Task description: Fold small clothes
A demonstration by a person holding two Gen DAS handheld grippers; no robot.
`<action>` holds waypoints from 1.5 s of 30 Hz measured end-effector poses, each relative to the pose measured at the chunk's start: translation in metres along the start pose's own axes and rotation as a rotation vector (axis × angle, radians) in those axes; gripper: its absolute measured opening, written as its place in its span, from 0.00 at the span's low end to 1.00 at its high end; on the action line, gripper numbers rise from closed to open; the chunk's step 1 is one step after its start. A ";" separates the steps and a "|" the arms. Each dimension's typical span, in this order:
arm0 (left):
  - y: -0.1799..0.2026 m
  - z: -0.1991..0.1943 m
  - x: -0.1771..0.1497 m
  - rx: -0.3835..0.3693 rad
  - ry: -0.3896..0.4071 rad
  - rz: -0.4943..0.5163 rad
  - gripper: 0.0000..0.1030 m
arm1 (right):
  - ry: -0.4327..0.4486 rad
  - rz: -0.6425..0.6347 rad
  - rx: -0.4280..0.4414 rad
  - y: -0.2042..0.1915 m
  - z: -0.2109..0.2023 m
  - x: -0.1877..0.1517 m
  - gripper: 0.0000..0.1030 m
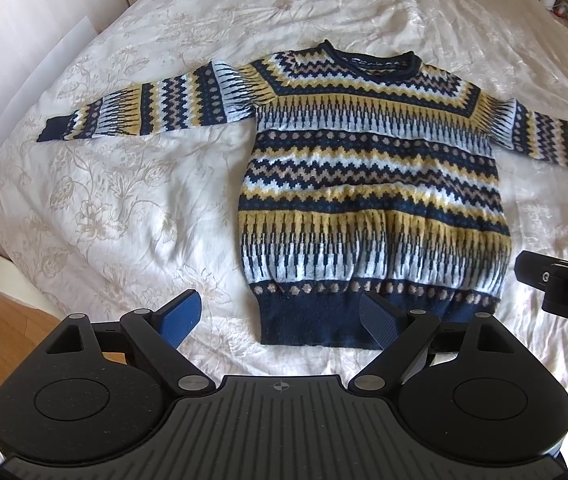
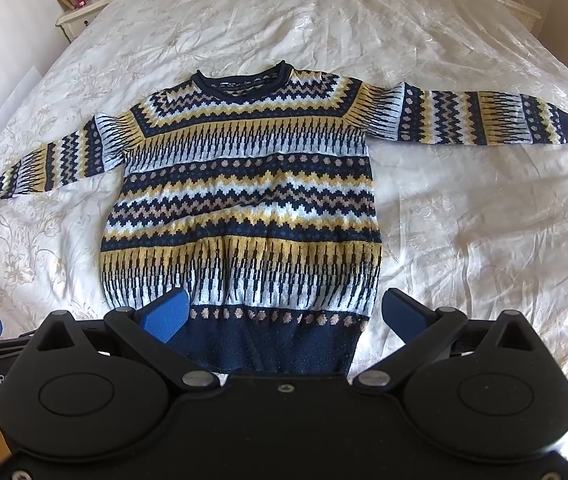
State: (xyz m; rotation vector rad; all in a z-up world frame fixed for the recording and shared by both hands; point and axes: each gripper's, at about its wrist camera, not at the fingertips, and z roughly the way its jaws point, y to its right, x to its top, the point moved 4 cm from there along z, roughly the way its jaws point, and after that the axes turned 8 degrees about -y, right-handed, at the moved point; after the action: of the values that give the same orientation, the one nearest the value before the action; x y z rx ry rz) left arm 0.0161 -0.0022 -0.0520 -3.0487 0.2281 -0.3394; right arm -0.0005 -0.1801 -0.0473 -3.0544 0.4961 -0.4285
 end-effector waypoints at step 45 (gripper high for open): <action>-0.025 0.070 0.172 -0.068 0.059 0.061 0.78 | 0.080 -0.042 -0.017 -0.029 0.081 0.130 0.98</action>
State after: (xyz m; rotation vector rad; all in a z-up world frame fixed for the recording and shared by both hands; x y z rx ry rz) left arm 0.2011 -0.0005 -0.0812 -3.0926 0.3427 -0.4266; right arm 0.1485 -0.1951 -0.0888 -3.0795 0.4408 -0.5527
